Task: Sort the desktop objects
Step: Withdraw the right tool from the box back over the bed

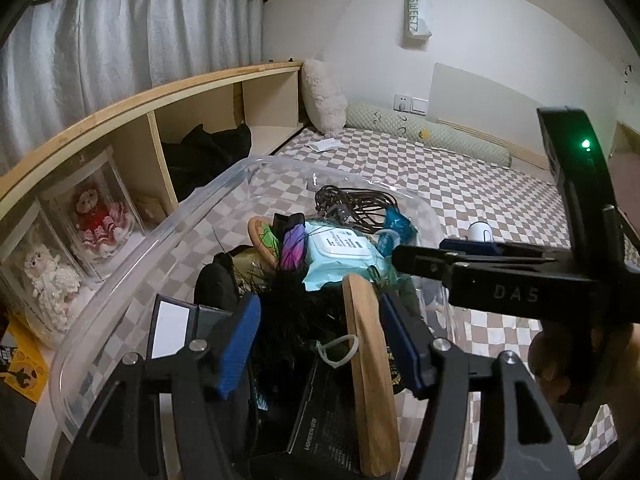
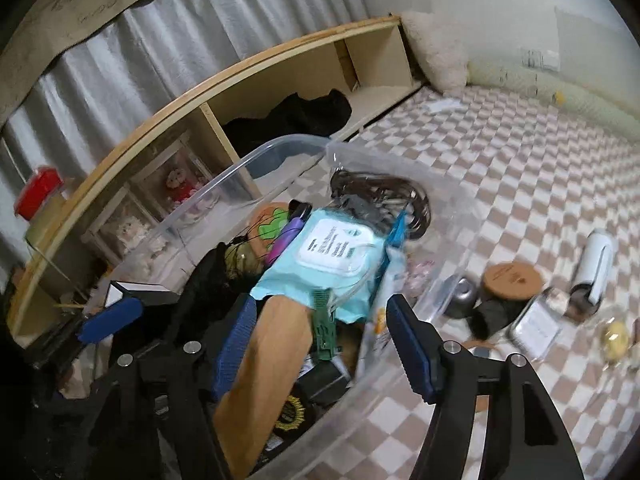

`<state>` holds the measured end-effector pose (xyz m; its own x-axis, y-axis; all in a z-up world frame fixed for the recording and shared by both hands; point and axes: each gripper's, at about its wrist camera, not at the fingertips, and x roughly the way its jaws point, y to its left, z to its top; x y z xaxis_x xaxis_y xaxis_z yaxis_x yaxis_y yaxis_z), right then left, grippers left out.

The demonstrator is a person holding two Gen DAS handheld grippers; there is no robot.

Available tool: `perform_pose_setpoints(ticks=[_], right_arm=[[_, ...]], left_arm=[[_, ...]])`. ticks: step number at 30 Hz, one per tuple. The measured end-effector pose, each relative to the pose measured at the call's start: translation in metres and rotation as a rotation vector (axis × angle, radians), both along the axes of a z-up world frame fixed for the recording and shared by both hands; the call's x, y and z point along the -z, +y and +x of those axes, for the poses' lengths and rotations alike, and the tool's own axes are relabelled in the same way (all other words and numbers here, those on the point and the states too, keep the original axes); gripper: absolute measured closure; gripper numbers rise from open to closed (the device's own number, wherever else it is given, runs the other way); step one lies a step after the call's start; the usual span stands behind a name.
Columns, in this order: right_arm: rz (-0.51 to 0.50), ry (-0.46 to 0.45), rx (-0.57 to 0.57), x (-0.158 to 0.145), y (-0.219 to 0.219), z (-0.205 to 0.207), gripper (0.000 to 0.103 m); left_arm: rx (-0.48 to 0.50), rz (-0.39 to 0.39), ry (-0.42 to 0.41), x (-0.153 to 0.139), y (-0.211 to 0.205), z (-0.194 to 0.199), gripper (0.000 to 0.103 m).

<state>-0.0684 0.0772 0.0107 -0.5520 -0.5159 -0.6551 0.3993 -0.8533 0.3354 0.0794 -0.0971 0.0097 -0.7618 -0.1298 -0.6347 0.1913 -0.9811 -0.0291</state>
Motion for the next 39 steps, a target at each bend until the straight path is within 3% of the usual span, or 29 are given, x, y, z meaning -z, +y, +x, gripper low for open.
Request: perform_pose_setpoints(ticks=[7,8,9,11,15,16,17,19,30,39], right_arm=[[-0.032,0.001,-0.013,-0.008,0.001,0.001,0.035],[-0.035,0.002,-0.012,-0.008,0.001,0.001,0.035],[-0.040,0.000,-0.009,-0.008,0.002,0.001,0.035],[-0.048,-0.005,0.000,-0.008,0.005,0.001,0.035],[-0.058,-0.011,0.022,-0.007,0.012,0.001,0.035],[-0.070,-0.010,0.035,-0.007,0.015,0.001,0.029],[-0.085,-0.010,0.048,-0.007,0.018,0.001,0.012],[-0.104,-0.005,0.071,-0.008,0.023,0.002,0.000],[-0.072,0.024,0.119,-0.015,0.050,0.012,0.000],[-0.057,0.096,0.179,-0.028,0.083,0.033,0.000]], left_arm=[[0.011,-0.015,-0.011,0.014,-0.043,-0.016,0.041],[0.012,-0.021,-0.011,0.015,-0.048,-0.018,0.038],[0.011,-0.030,-0.009,0.015,-0.051,-0.019,0.025],[-0.004,-0.051,0.012,0.013,-0.054,-0.018,0.009],[-0.018,-0.076,0.044,0.007,-0.056,-0.021,0.005],[-0.023,-0.080,0.045,0.007,-0.056,-0.021,0.002],[-0.031,-0.083,0.048,0.007,-0.057,-0.021,0.000],[-0.037,-0.090,0.052,0.007,-0.062,-0.024,0.000],[-0.016,-0.095,0.046,0.014,-0.101,-0.054,0.000],[0.016,-0.101,0.086,0.011,-0.100,-0.065,0.000]])
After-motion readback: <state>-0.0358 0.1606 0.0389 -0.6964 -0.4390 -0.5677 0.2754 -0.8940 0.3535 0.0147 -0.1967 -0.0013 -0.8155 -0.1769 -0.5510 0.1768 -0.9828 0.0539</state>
